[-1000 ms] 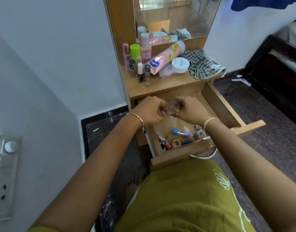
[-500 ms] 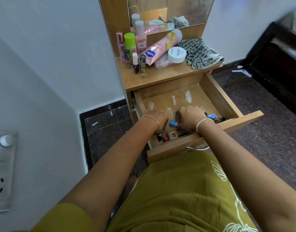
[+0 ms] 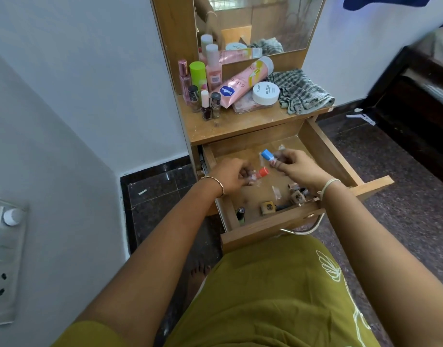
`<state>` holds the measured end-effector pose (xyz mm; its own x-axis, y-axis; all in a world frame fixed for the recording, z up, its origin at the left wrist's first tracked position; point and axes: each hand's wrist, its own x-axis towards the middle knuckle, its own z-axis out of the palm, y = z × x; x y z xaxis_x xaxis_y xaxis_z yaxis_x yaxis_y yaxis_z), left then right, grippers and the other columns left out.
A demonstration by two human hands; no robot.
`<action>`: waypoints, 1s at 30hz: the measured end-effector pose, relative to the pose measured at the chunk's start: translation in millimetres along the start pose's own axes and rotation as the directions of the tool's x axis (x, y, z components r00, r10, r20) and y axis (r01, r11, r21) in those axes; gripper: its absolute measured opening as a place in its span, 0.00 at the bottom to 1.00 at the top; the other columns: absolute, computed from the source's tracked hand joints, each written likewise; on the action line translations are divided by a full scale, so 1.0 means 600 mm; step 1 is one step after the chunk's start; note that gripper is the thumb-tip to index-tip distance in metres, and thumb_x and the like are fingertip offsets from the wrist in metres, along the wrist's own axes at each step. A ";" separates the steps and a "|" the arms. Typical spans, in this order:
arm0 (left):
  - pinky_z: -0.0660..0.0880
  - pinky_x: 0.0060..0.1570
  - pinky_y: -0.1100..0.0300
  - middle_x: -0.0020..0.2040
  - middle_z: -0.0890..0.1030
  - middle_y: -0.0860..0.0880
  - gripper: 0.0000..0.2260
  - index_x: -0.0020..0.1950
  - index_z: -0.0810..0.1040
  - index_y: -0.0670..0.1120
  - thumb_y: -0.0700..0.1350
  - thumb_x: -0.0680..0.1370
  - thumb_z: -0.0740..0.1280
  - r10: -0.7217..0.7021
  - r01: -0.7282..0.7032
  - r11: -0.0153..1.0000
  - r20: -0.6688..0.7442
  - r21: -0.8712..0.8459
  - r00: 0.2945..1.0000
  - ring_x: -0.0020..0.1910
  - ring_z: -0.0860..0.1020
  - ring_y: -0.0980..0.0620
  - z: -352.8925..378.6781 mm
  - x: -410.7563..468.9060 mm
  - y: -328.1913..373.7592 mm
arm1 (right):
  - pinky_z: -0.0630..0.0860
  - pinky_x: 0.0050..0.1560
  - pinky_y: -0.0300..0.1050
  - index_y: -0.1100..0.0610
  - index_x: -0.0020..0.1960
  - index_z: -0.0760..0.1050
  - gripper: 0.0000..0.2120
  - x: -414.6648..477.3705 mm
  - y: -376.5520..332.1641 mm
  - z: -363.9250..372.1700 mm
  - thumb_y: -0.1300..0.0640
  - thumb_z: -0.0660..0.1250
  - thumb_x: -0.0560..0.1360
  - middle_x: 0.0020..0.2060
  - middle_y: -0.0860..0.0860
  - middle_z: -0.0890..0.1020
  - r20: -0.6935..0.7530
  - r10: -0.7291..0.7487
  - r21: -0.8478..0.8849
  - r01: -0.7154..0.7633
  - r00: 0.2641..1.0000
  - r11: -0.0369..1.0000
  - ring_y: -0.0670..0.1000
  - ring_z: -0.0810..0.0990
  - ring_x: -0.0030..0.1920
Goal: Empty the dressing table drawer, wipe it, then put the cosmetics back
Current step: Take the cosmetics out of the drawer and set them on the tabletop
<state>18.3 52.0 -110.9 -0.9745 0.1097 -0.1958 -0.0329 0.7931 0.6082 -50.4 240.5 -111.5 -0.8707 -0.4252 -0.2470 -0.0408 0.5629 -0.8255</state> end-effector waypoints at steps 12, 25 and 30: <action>0.73 0.43 0.70 0.49 0.78 0.53 0.12 0.58 0.77 0.45 0.46 0.76 0.69 -0.056 -0.089 0.897 -0.311 -0.434 0.949 0.45 0.75 0.58 -0.075 -0.024 0.006 | 0.69 0.32 0.37 0.56 0.44 0.78 0.03 0.007 -0.060 0.011 0.59 0.72 0.73 0.36 0.53 0.79 -0.257 0.064 0.516 0.081 0.964 0.853 0.44 0.72 0.29; 0.77 0.45 0.63 0.47 0.81 0.50 0.18 0.56 0.81 0.43 0.48 0.69 0.76 -0.374 -0.046 0.830 -0.615 -0.557 0.694 0.44 0.76 0.55 -0.156 -0.025 -0.056 | 0.69 0.36 0.35 0.63 0.46 0.79 0.06 0.069 -0.153 0.039 0.62 0.73 0.72 0.30 0.47 0.73 -0.366 -0.211 0.230 0.308 0.906 0.923 0.41 0.71 0.31; 0.74 0.48 0.62 0.55 0.81 0.48 0.17 0.59 0.79 0.45 0.48 0.72 0.73 -0.369 0.009 0.874 -0.651 -0.486 0.664 0.50 0.76 0.53 -0.177 -0.008 -0.069 | 0.70 0.38 0.45 0.56 0.43 0.76 0.06 0.104 -0.173 0.051 0.57 0.72 0.72 0.34 0.49 0.76 -0.372 -0.306 -0.055 0.308 0.876 0.950 0.46 0.73 0.35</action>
<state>0.7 -44.9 -53.7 -0.7790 -0.6097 0.1463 -0.1454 0.4027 0.9037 -85.4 134.0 -56.9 -0.9329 -0.2809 0.2253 -0.3343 0.4428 -0.8320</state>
